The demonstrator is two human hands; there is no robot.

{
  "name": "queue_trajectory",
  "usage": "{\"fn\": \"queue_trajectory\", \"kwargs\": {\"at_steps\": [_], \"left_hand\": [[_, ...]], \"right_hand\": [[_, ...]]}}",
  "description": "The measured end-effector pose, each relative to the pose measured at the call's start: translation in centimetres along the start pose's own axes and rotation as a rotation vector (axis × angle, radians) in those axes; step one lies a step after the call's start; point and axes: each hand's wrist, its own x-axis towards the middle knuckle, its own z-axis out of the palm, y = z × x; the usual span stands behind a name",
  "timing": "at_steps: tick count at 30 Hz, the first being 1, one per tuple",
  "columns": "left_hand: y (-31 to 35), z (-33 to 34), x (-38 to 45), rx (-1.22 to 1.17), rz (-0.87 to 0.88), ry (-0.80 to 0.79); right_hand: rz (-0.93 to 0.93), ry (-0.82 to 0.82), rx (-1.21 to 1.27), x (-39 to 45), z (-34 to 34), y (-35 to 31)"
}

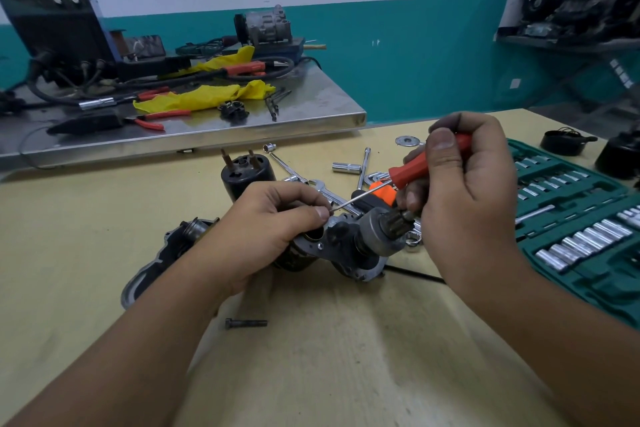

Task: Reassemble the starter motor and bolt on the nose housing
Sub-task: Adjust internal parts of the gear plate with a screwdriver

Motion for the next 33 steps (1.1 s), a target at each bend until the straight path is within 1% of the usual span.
{"fn": "queue_trajectory", "kwargs": {"at_steps": [6,18,24,29,33], "left_hand": [[0.1,-0.11,-0.05,0.068,0.012,-0.063],[-0.18,-0.01,0.13,0.062,0.021,-0.032],[-0.17,0.01,0.13,0.05,0.021,-0.024],[-0.18,0.0,0.12,0.023,0.015,-0.026],[-0.19,-0.05,0.08,0.024,0.015,-0.025]], "right_hand": [[0.012,-0.013,-0.027,0.11,-0.14,-0.17],[0.046,-0.012,0.046,-0.03,-0.1,-0.11],[0.054,-0.011,0.038,0.11,-0.11,-0.14],[0.098,-0.009,0.044,0.31,-0.11,-0.17],[0.089,-0.031,0.034,0.39,-0.19,-0.22]]}}
